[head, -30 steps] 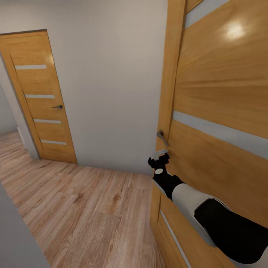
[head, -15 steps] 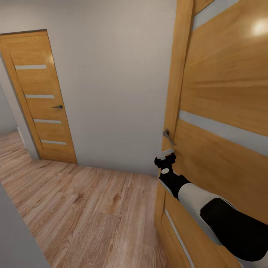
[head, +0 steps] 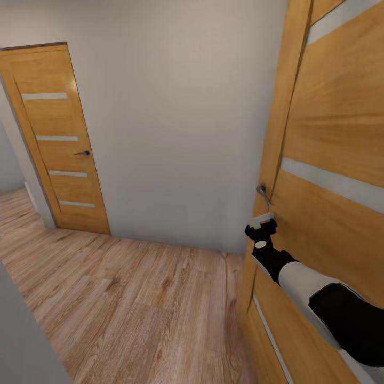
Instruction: Move the two storage containers from the living room to the garage. In the garage, place one container on the floor and stack the other container on top of it (either order is fine).
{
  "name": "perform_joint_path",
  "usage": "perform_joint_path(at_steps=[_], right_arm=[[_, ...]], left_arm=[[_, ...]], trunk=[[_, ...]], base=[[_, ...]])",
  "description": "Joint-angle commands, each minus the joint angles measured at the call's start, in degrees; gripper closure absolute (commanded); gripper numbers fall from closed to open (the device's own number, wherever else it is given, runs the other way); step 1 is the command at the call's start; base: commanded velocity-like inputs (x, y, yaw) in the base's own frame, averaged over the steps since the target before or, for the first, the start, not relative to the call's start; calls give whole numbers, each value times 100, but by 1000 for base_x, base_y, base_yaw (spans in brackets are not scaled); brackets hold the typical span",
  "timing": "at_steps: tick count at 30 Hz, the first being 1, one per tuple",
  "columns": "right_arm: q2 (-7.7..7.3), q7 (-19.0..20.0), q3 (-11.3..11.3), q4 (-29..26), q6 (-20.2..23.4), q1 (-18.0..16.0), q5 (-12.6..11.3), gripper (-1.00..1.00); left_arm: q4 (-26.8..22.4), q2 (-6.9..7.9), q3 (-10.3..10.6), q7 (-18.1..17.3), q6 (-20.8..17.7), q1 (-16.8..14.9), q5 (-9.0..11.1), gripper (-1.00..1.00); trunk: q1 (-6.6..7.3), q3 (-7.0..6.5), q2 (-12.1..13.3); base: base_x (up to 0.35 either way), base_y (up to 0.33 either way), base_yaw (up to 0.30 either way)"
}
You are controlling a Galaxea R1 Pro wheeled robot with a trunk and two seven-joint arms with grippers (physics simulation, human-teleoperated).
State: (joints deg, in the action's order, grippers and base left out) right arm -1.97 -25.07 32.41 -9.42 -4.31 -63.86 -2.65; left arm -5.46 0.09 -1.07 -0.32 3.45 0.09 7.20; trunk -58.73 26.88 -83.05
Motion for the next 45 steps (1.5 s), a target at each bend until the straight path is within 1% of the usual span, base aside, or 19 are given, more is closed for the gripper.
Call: perform_joint_path(at_steps=[1, 5, 10, 12, 14, 17, 20, 22, 25, 29, 34, 37, 40, 45], right_arm=[[-98, -41, -112, 10, -25, -3, -50, -100], [-251, -47, -112, 17, -72, -3, -51, -100], [-296, -50, -115, 68, -99, -3, -51, -100], [-351, -51, -135, 194, -158, -3, -51, -100], [-462, -51, -208, 241, -214, -3, -50, -100], [-670, -49, -383, 266, -249, -3, -90, -100], [-765, -43, -475, 278, -261, -3, -232, -100], [-813, -42, -491, 280, -262, -3, -308, -100], [-931, -43, -503, 282, -265, -3, -384, -100], [-988, -47, -510, 295, -263, -3, -423, -100], [-1090, -42, -508, 307, -263, -3, -609, -100], [-1178, -44, -510, 309, -263, -3, -725, -100], [-1252, -48, -508, 309, -262, -3, -739, -100], [-1311, -50, -511, 317, -261, -3, -746, -100]], left_arm=[[-8, 0, -8, -3, 7, 2, 44, -100], [-8, 0, -8, -3, 7, 0, 44, -100], [-8, 0, -8, -3, 7, 0, 43, -100], [-8, 0, -8, -3, 7, 3, 41, -100], [-9, 0, -8, -3, 7, 4, 42, -100], [-9, 0, -8, -3, 7, 3, 42, -100], [-15, 0, -8, -3, 7, 3, 44, -100], [-16, 0, -8, -3, 7, 3, 44, -100], [-16, 0, -8, -3, 7, 3, 44, -100], [-17, 0, -8, -3, 7, 2, 44, -100], [-17, 0, -8, -3, 7, 1, 42, -100], [-17, 0, -8, -3, 7, 4, 44, -100], [-17, 0, -8, -3, 7, 1, 44, -100], [-17, 0, -8, -3, 7, 2, 44, -100]], trunk=[[0, 5, -3], [0, 5, -3], [0, 5, -3], [0, 5, -3], [0, 5, -3], [0, 5, -3], [0, 5, -3], [0, 5, -3], [0, 5, -3], [0, 5, -3], [0, 5, -3], [0, 5, -3], [0, 5, -3], [0, 5, -3]], base=[[0, 0, 0], [0, 0, 0], [0, 0, 0], [0, 0, 0], [0, 0, 0], [0, 0, 0], [0, 0, 0], [0, 0, 0], [0, 0, 0], [0, 0, 0], [0, 0, 0], [0, 0, 0], [0, 0, 0], [0, 0, 0]])
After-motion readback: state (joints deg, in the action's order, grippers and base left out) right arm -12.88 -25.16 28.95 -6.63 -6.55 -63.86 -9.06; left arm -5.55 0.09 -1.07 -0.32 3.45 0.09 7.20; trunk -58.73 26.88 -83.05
